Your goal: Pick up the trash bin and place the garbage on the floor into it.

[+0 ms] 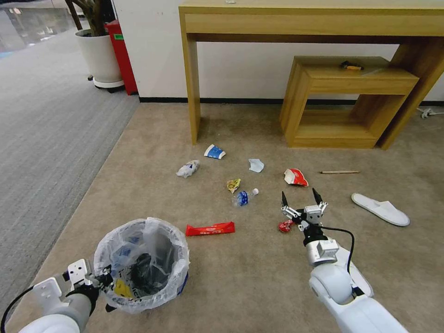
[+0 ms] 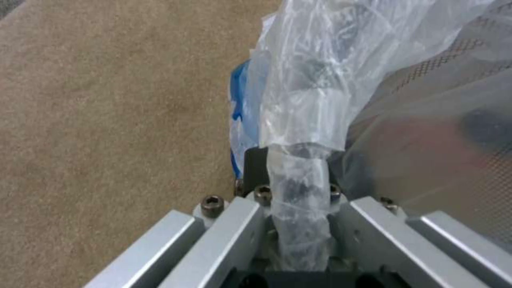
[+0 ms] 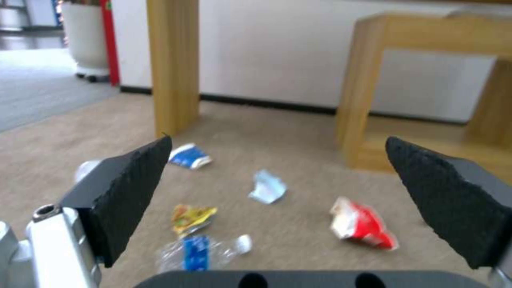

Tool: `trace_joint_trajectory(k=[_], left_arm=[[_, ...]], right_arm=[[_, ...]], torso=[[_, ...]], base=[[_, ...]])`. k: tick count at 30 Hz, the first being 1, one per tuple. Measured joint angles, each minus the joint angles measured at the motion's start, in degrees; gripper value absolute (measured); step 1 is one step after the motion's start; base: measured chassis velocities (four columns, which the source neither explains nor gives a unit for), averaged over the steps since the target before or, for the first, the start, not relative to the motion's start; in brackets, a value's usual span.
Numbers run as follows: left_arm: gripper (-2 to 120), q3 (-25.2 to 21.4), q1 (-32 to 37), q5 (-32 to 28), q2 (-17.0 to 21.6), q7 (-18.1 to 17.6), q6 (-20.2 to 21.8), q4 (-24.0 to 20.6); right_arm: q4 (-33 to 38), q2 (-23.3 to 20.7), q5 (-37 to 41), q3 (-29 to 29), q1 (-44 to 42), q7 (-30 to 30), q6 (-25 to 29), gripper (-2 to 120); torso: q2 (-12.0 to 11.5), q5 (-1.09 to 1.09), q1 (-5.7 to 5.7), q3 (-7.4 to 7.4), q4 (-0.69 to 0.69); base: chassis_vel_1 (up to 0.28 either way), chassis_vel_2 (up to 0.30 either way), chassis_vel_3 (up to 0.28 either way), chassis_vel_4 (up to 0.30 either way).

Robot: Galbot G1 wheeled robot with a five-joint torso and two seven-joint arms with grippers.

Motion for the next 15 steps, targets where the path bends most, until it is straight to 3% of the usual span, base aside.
trace_joint_trajectory(k=[8,10,12,15], left_arm=[[0,-0.22,0.10,0.21,-0.83,0.00,-0.18,0.08],[0,-0.27,0.08,0.44,-1.10,-0.01,-0.21,0.18],[0,-0.36,-0.05,1.33,-1.98,-0.03,-0.28,1.03],[0,-0.38,-0.16,1.74,-2.35,-0.02,-0.38,1.55]], right_arm=[[-6.94,-3.11,7.52,-12.12,10.33,-1.07,-0.50,100],[-8.95,-3.10,8.31,-14.86,12.69,-1.10,-0.52,100],[-14.77,-2.11,10.03,-23.53,20.49,-2.23,-0.28,100],[-17.58,-1.22,11.00,-27.02,23.99,-3.25,0.28,100]], torso=[[0.00,0.01,0.00,0.00,0.00],[0.00,0.00,0.00,0.00,0.00],[0.00,0.00,0.00,0.00,0.00],[0.00,-0.01,0.00,0.00,0.02]], base=[[0.000,0.000,0.000,0.000],[0.000,0.000,0.000,0.000],[0.000,0.000,0.000,0.000],[0.000,0.000,0.000,0.000]])
